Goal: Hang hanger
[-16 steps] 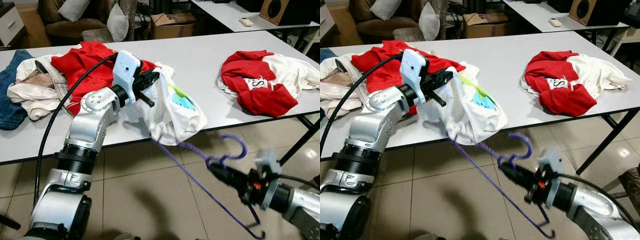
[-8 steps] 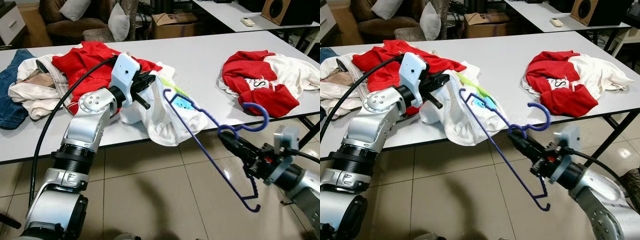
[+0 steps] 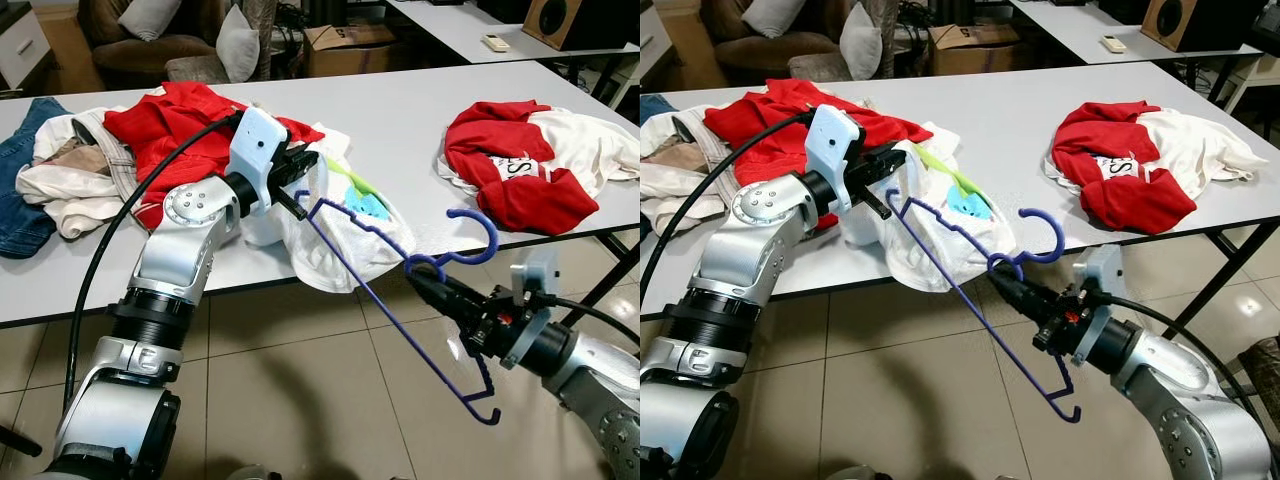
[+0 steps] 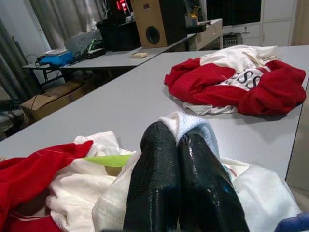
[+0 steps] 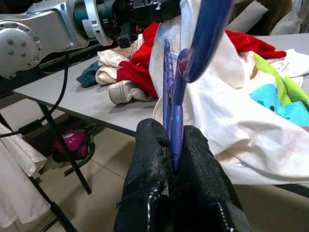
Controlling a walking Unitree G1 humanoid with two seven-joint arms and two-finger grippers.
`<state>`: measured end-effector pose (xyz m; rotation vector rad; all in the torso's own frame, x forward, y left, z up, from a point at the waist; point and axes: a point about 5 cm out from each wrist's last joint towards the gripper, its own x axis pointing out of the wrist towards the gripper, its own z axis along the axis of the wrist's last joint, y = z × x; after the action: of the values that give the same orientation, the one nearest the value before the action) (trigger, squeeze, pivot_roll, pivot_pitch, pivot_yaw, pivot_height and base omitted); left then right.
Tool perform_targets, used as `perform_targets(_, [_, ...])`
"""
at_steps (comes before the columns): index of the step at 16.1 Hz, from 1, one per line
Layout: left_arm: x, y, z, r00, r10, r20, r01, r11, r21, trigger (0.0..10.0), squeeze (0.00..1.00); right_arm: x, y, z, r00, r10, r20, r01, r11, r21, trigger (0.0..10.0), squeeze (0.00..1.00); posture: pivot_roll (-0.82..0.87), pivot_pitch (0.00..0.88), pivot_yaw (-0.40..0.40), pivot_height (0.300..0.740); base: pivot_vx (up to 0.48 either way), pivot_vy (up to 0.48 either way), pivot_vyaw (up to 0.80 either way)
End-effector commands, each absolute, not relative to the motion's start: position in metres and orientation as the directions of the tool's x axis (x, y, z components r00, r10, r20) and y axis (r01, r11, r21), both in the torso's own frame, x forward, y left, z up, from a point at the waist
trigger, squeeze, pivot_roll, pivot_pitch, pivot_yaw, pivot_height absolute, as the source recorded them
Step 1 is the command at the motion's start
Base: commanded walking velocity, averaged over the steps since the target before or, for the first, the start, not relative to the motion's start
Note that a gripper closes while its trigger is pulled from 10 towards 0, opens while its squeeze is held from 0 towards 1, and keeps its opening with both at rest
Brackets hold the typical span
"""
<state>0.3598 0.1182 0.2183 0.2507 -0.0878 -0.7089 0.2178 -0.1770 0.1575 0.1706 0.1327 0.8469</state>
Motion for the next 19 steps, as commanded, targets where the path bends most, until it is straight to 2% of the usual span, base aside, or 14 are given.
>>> perform_targets(1, [0.360,0.121,0.222,0.763,-0.646,0.003,0.622,0.735,0.271,0.0,0.00,0.217,-0.174,0.165,0.650,0.760,-0.030,-0.743,0.643,0.189,10.0,0.00,-0.16,0.000,0.018,0.740,0.000,0.000,0.00])
perform_targets(13, [0.355,0.128,0.220,0.755,-0.653,-0.058,0.632,0.702,0.328,0.0,0.00,0.235,-0.180,0.157,0.735,0.675,-0.063,-0.653,0.730,0.204,10.0,0.00,-0.16,0.000,0.011,0.740,0.000,0.000,0.00])
perform_targets(16, [0.351,0.121,0.229,0.734,-0.679,-0.003,0.657,0.708,0.258,0.0,0.00,0.237,-0.167,0.149,0.689,0.715,-0.120,-0.691,0.697,0.193,10.0,0.00,-0.16,0.000,0.007,0.740,0.000,0.000,0.00])
perform_targets(19, [0.350,0.122,0.238,0.732,-0.680,0.037,0.657,0.720,0.225,0.0,0.00,0.245,-0.161,0.142,0.711,0.685,-0.160,-0.655,0.727,0.203,10.0,0.00,-0.15,0.000,0.000,0.740,0.000,0.000,0.00])
